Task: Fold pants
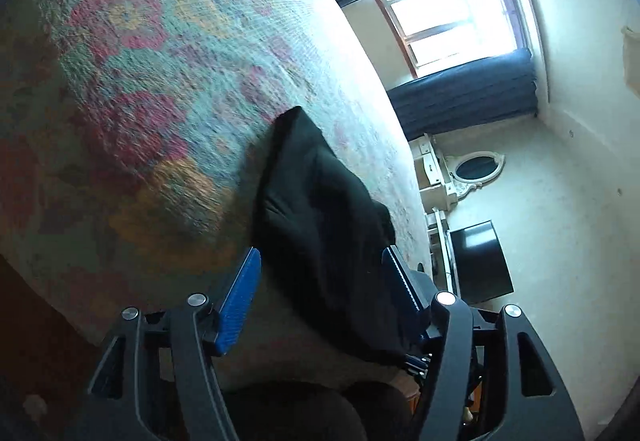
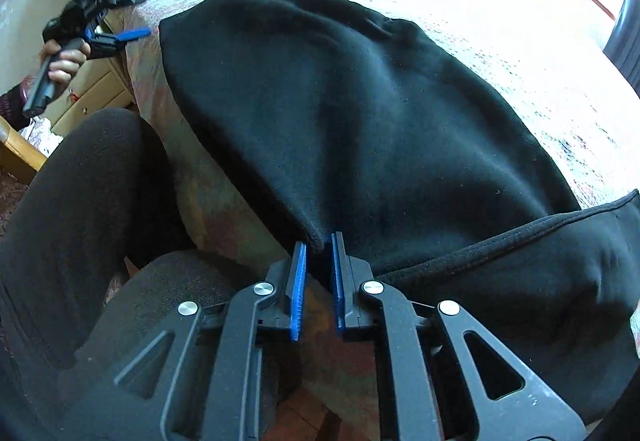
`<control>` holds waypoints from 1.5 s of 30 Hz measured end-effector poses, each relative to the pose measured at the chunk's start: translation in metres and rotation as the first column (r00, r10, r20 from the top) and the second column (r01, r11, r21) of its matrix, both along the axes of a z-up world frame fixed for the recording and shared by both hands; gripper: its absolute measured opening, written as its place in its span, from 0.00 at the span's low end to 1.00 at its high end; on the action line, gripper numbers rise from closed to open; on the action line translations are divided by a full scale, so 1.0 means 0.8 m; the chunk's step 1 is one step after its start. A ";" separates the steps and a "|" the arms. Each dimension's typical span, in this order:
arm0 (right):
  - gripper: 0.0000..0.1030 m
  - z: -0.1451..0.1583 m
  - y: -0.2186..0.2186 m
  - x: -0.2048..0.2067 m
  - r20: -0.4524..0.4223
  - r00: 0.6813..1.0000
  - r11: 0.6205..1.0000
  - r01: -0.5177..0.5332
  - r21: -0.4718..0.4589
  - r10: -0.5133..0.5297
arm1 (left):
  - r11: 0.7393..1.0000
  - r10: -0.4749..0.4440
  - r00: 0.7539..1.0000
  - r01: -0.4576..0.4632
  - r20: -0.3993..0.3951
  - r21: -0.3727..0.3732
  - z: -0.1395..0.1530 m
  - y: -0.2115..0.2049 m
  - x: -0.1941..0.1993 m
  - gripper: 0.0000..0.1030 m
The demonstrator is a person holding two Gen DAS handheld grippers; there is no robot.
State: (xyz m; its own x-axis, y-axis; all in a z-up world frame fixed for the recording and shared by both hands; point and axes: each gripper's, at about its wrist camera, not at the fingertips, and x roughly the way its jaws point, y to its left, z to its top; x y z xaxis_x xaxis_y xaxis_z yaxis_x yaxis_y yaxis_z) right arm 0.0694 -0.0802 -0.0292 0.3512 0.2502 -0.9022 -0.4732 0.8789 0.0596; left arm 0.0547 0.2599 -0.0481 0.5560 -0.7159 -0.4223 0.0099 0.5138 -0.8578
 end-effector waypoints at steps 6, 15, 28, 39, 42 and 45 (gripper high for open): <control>0.37 0.006 -0.012 0.006 -0.076 0.996 0.987 0.060 0.149 -0.049 | 0.980 -0.090 0.992 0.071 0.093 0.186 0.047 -0.080 0.035 0.78; 0.71 0.092 -0.192 0.081 0.105 0.826 0.831 0.538 0.144 -0.553 | 0.914 -0.108 0.994 0.104 -0.011 0.392 0.004 -0.151 0.095 0.79; 0.68 -0.022 -0.439 0.249 -0.070 0.305 0.310 0.947 -0.080 -0.950 | 0.861 -0.132 0.990 0.094 0.041 0.500 0.000 -0.179 0.087 0.88; 0.07 0.044 -0.453 0.115 -0.071 0.281 0.257 0.936 0.241 -0.957 | 0.841 -0.126 0.992 0.089 0.032 0.534 0.003 -0.192 0.090 0.90; 0.07 0.070 -0.454 0.044 -0.028 0.261 0.239 0.920 0.311 -0.965 | 0.839 -0.118 0.993 0.086 0.025 0.537 0.003 -0.191 0.090 0.90; 0.07 0.074 -0.472 -0.023 0.000 0.214 0.202 0.922 0.331 -0.977 | 0.827 -0.116 0.993 0.083 0.023 0.556 0.005 -0.196 0.091 0.90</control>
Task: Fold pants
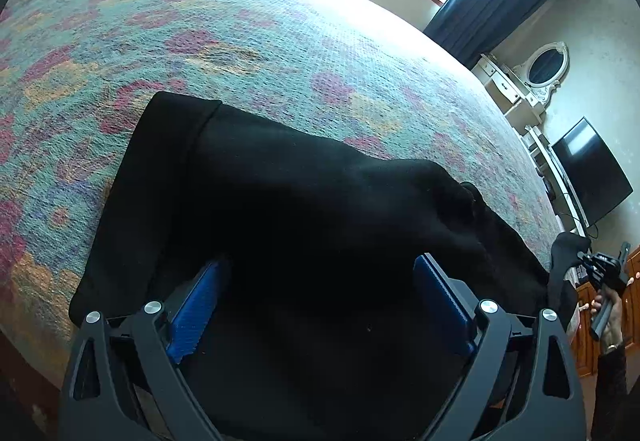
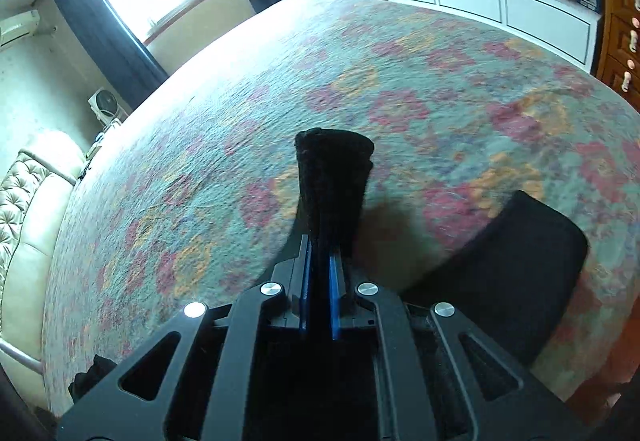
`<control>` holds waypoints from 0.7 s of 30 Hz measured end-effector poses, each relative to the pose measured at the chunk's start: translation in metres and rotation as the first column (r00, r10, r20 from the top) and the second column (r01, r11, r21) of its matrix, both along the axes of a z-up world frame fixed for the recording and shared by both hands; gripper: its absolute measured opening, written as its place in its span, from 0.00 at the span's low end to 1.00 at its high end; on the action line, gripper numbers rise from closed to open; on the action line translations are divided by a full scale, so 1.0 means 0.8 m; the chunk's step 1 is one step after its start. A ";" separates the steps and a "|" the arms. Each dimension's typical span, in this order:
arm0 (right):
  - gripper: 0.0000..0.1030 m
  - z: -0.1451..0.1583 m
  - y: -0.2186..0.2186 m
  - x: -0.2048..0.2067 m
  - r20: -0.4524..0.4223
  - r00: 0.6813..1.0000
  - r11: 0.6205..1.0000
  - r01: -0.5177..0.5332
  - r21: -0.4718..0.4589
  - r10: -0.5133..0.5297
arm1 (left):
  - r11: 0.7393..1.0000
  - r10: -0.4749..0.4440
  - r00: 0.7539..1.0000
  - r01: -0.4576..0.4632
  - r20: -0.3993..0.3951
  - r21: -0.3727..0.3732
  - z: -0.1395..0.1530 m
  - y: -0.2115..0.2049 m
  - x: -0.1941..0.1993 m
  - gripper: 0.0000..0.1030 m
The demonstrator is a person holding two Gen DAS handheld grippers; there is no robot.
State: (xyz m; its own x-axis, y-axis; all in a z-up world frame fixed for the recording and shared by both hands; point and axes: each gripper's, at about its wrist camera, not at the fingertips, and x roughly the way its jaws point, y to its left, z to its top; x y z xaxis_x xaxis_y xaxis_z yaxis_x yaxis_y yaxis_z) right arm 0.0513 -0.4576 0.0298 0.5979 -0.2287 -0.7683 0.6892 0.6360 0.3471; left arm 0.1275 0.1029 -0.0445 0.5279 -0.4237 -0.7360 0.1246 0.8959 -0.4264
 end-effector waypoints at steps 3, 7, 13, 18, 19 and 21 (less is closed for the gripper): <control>0.07 -0.021 -0.024 -0.042 -0.032 0.998 0.999 0.046 0.020 -0.045 | 0.999 -0.009 1.000 0.009 0.003 0.046 0.000 -0.006 0.000 0.90; 0.11 -0.063 -0.049 -0.078 -0.017 0.999 0.984 0.050 0.173 -0.048 | 0.997 -0.010 1.000 0.010 -0.006 0.073 0.002 -0.011 0.003 0.90; 0.30 -0.049 -0.062 -0.176 0.236 0.938 0.935 0.175 0.310 -0.254 | 0.993 -0.014 1.000 0.015 -0.010 0.113 0.002 -0.020 0.004 0.90; 0.30 -0.090 -0.078 -0.237 0.246 0.878 0.827 0.245 0.506 -0.410 | 0.994 -0.012 1.000 0.013 -0.009 0.113 0.001 -0.019 0.005 0.90; 0.30 -0.101 -0.077 -0.241 0.244 0.872 0.805 0.239 0.543 -0.424 | 0.993 -0.013 1.000 0.014 -0.009 0.114 0.000 -0.019 0.004 0.90; 0.30 -0.122 -0.070 -0.238 0.267 0.862 0.758 0.185 0.626 -0.431 | 0.993 -0.013 1.000 0.014 -0.009 0.119 0.000 -0.019 0.004 0.90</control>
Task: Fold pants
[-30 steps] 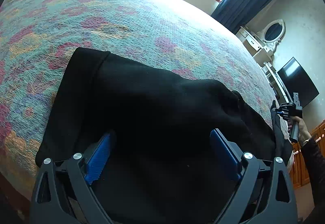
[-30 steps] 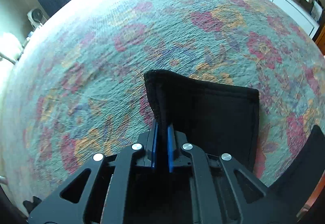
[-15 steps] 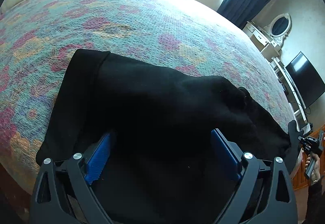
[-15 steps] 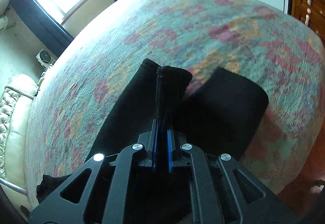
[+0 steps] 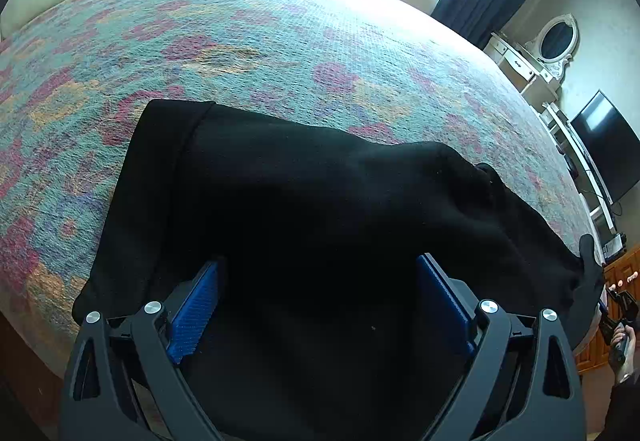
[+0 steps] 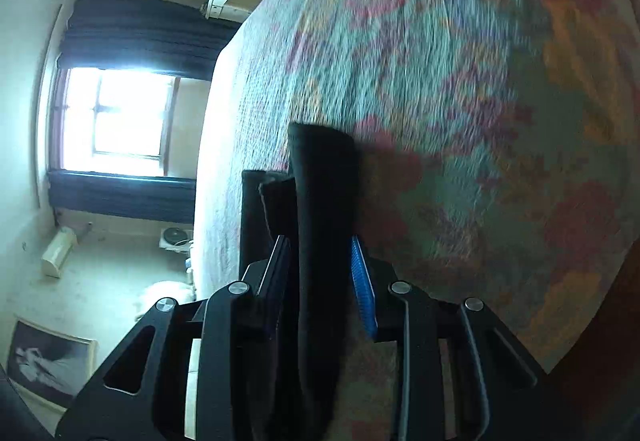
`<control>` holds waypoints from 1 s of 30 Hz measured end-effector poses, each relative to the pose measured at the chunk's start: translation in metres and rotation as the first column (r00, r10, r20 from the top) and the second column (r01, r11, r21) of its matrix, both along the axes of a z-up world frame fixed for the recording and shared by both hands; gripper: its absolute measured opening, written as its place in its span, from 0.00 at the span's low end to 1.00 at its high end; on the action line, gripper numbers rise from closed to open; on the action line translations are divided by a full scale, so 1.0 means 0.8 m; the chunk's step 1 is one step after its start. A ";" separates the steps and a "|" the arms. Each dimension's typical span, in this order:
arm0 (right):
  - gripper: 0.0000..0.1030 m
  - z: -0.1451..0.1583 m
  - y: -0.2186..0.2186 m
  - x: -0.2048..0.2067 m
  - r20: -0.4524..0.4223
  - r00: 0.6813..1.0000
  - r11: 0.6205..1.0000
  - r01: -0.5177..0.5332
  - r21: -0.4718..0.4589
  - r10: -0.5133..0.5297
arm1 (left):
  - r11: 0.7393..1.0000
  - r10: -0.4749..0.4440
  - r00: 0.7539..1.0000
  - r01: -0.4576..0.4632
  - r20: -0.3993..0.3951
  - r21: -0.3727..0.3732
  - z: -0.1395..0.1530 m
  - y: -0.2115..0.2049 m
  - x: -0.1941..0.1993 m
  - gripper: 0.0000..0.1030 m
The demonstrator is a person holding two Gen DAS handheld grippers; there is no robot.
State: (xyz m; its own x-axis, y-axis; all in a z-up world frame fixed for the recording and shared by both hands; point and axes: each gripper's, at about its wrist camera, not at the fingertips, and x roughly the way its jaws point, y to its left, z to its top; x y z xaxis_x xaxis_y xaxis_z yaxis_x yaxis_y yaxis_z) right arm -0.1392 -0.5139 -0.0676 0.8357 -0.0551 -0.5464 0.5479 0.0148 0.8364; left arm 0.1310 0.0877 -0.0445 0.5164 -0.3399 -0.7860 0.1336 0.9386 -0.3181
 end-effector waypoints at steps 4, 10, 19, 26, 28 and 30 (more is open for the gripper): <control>0.37 0.010 0.014 0.028 0.024 1.000 0.998 -0.013 -0.062 0.015 | 1.000 -0.001 1.000 0.001 -0.001 0.008 -0.001 0.000 0.000 0.90; 0.58 0.045 0.043 0.127 -0.029 0.986 0.962 -0.167 -0.216 0.165 | 1.000 0.000 1.000 0.000 -0.001 0.003 -0.001 0.003 0.000 0.90; 0.58 0.056 0.080 0.214 0.051 0.939 0.924 -0.322 -0.207 0.339 | 1.000 -0.002 1.000 0.002 -0.001 -0.004 -0.002 0.005 0.000 0.90; 0.58 0.088 0.040 0.140 -0.032 0.993 0.931 -0.119 -0.345 0.115 | 1.000 -0.003 1.000 0.003 0.000 -0.016 0.000 0.006 0.000 0.91; 0.58 0.089 0.031 0.117 -0.035 0.999 0.936 -0.047 -0.348 0.038 | 1.000 -0.004 1.000 0.004 -0.001 -0.013 0.001 0.006 0.000 0.91; 0.58 0.087 0.023 0.089 -0.104 0.993 0.933 0.022 -0.360 -0.064 | 1.000 -0.005 1.000 0.005 -0.001 -0.010 0.001 0.006 0.000 0.91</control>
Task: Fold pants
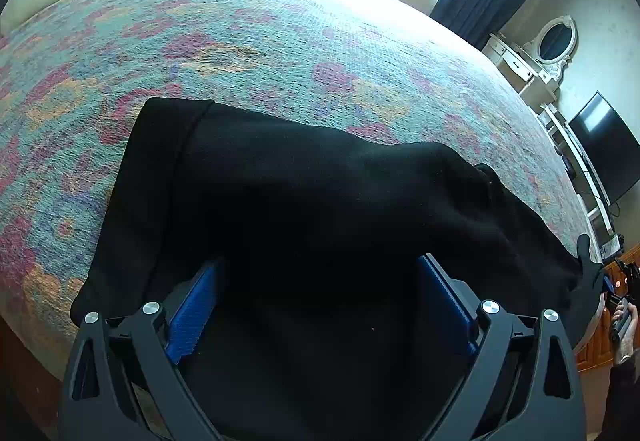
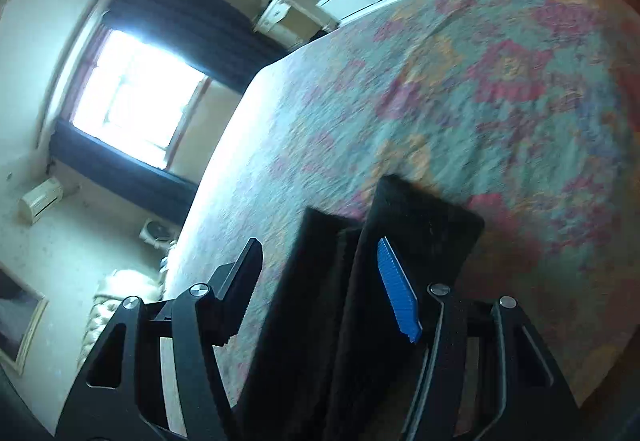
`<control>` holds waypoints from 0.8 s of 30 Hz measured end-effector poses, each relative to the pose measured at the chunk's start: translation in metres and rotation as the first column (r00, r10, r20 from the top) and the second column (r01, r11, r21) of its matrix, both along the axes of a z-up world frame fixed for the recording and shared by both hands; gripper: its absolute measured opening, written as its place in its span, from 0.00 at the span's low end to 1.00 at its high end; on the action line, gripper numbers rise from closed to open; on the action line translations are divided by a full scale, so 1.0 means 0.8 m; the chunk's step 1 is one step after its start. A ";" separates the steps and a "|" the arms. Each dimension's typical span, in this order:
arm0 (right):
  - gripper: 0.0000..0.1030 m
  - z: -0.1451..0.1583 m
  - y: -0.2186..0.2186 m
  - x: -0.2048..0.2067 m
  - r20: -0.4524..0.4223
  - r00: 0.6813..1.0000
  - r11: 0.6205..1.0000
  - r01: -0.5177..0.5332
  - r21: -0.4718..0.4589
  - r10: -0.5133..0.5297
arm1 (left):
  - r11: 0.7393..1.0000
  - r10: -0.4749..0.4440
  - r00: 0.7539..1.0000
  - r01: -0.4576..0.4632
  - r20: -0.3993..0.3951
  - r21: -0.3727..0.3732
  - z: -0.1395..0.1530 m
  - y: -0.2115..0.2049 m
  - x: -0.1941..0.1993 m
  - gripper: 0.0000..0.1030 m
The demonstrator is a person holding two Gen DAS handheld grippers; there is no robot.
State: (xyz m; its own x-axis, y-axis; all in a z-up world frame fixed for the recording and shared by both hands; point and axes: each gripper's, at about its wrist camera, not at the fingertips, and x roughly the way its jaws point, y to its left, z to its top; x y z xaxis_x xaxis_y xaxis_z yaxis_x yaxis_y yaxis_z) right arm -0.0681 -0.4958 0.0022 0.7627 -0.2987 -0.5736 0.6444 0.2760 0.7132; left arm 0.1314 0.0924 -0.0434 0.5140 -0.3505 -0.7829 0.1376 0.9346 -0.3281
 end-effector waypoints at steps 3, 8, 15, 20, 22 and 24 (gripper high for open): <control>0.58 -0.008 -0.007 -0.028 -0.074 0.991 0.994 0.110 -0.009 -0.111 | 1.000 0.001 1.000 -0.001 0.000 -0.001 0.000 -0.001 0.001 0.91; 0.58 -0.050 -0.019 -0.078 -0.091 0.982 0.980 0.172 0.099 -0.163 | 1.000 0.000 1.000 0.000 -0.001 0.000 0.000 -0.001 0.001 0.91; 0.46 -0.069 -0.014 -0.032 -0.111 0.993 0.992 0.043 0.116 -0.030 | 1.000 0.000 1.000 0.000 -0.001 0.003 0.000 -0.001 0.001 0.91; 0.14 -0.064 -0.024 -0.025 -0.082 0.997 0.993 -0.002 0.120 0.011 | 1.000 -0.001 1.000 0.001 -0.002 0.011 0.000 -0.005 0.003 0.91; 0.13 -0.047 -0.030 -0.041 -0.114 0.993 0.996 0.020 0.085 -0.010 | 1.000 -0.002 1.000 0.002 -0.002 0.015 -0.001 -0.005 0.002 0.91; 0.13 -0.048 -0.037 -0.058 -0.149 0.989 0.995 0.028 0.094 -0.013 | 1.000 -0.001 1.000 0.001 -0.002 0.014 -0.001 -0.005 0.002 0.91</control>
State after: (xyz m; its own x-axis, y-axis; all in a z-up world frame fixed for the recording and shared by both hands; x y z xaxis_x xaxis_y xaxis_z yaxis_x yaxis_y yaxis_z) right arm -0.1147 -0.5258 -0.0362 0.6616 -0.2521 -0.7062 0.7495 0.1969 0.6320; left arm 0.1331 0.0885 -0.0446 0.5124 -0.3402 -0.7885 0.1381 0.9389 -0.3153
